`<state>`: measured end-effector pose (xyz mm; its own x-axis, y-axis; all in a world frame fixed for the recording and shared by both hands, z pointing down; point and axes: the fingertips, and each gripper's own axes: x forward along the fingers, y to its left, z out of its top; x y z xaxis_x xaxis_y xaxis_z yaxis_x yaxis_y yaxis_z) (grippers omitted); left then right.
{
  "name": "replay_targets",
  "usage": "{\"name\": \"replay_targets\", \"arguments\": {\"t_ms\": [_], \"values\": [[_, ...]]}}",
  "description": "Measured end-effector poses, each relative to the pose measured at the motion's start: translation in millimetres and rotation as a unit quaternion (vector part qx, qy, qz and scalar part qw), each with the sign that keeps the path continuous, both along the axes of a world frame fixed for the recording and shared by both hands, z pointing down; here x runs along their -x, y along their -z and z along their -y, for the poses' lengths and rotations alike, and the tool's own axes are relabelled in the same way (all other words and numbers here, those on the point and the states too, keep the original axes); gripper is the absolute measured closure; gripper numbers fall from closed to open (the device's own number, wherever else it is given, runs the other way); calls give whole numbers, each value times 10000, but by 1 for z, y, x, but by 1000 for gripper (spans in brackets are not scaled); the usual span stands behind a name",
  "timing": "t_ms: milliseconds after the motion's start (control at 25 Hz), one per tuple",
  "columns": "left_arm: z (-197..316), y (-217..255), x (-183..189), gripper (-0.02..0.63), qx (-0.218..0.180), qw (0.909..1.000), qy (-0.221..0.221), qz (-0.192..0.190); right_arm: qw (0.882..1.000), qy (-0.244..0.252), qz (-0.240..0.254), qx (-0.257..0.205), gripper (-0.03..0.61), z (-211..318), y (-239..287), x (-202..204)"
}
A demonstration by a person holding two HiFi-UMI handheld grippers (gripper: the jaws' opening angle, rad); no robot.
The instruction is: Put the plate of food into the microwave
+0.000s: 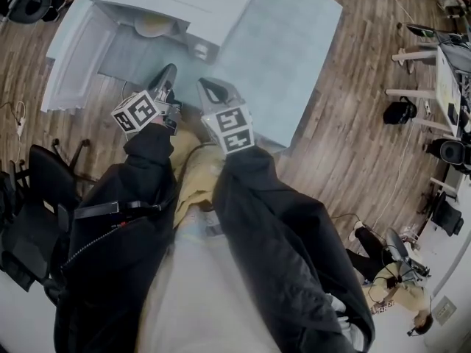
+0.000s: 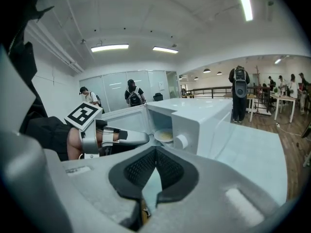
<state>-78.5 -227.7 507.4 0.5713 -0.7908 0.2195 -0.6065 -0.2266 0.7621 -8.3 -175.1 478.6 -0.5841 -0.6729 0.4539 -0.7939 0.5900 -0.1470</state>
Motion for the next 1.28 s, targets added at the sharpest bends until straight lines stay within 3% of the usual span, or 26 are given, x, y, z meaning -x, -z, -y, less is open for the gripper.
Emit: {"name": "replay_targets", "arguments": {"t_ms": [160, 360, 480, 680, 880, 1280], "values": [[-11, 50, -24, 618, -745, 9925, -234, 943, 9992, -128, 50, -369, 580, -1, 30, -17], [-23, 104, -47, 618, -1643, 9624, -331, 2137, 9954, -380, 247, -848, 580, 3, 73, -36], [-30, 125, -56, 618, -1995, 9454, -208, 2568, 9924, -471, 335, -1089, 580, 3, 94, -41], [-31, 140, -67, 620, -2205, 9304, 34, 2929, 9875, -727, 300, -1369, 580, 6, 106, -51], [-27, 158, -76, 620, -2538, 9177, -20, 3055, 9818, -915, 285, -1642, 581, 12, 123, -54], [-18, 167, -81, 620, -2694, 9137, -117, 3042, 9786, -987, 232, -1789, 583, 19, 131, -55]]}}
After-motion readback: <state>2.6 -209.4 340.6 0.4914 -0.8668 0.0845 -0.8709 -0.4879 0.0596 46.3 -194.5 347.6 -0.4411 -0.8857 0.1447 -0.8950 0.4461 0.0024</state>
